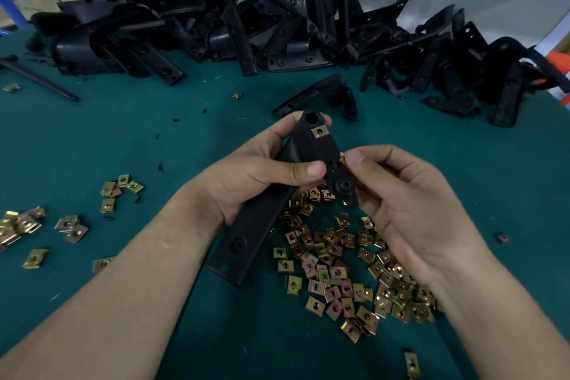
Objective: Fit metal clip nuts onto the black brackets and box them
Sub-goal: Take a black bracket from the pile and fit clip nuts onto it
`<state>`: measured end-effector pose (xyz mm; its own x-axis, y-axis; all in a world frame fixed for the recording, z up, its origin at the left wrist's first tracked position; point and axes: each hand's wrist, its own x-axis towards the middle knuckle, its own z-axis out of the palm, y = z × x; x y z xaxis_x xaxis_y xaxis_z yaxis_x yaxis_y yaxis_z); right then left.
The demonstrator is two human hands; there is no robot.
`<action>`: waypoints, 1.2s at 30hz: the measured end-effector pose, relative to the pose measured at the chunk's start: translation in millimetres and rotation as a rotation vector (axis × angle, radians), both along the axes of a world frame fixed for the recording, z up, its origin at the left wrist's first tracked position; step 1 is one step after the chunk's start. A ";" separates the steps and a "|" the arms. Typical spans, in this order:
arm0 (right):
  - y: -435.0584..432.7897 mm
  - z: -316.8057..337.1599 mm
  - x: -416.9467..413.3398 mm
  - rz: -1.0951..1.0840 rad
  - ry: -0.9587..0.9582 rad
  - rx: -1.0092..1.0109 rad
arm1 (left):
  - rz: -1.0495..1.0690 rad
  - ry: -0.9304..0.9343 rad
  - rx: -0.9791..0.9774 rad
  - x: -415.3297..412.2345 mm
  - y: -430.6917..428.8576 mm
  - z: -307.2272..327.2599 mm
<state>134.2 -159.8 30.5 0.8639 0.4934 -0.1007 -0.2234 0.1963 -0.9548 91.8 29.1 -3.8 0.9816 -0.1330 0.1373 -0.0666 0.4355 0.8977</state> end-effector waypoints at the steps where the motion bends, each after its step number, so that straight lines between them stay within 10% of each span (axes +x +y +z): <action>1: 0.5 0.0 -1.0 0.005 0.003 -0.005 | 0.002 0.000 -0.002 0.4 0.0 -0.5; 23: 5.7 -3.7 -10.1 0.050 -0.011 -0.028 | 0.079 -0.041 0.089 4.0 3.0 -3.9; 36: 3.0 -5.0 -5.8 -0.098 -0.471 -0.290 | 0.080 0.034 -0.214 3.7 -0.5 -1.1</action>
<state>128.4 -156.8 25.5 0.8890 0.4178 0.1872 0.2459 -0.0907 -0.9651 95.5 28.6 -4.9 0.9924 -0.0257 0.1204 -0.0797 0.6108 0.7878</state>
